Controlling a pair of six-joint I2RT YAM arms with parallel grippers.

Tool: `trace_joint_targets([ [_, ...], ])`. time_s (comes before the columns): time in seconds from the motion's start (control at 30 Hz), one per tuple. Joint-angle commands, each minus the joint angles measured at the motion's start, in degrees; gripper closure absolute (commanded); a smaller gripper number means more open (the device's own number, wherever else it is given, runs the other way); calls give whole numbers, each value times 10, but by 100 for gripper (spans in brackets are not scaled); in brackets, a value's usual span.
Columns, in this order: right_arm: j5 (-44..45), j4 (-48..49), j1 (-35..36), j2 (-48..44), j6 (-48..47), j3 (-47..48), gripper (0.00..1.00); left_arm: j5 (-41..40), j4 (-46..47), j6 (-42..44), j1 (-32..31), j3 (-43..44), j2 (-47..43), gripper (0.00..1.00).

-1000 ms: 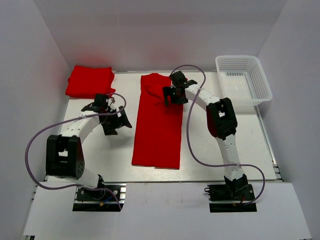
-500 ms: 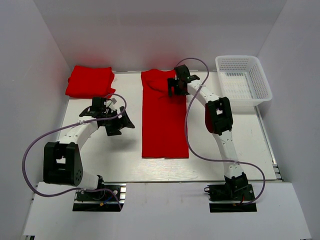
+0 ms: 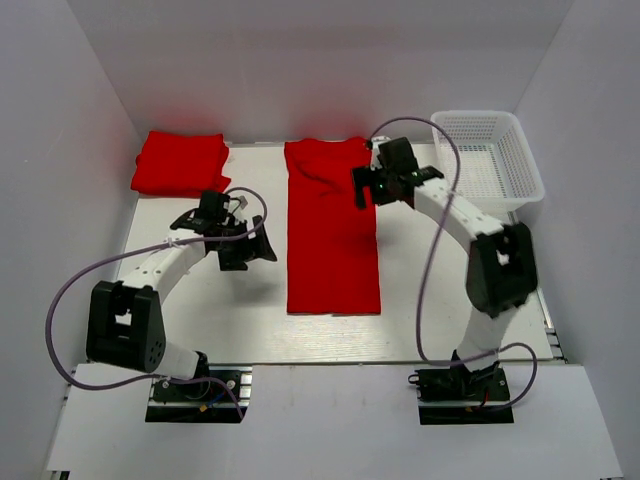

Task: Fold and stack the t-shirts
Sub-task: Grab the bottom of the folded rectangular tshirt with both arms

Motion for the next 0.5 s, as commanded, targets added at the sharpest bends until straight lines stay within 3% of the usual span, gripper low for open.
trace_joint_targets([
  [0.0, 96, 11, 24, -86, 40, -126, 10, -32, -5, -13, -34, -14, -37, 0],
  [0.27, 123, 3, 140, -303, 186, -418, 10, -131, -12, -50, -167, -27, -31, 0],
  [0.37, 133, -3, 173, -358, 231, -455, 10, -152, -12, -63, -203, -27, -26, 0],
  [0.47, 140, -25, 199, -352, 251, -452, 10, -174, -12, -76, -233, -32, -10, 0],
])
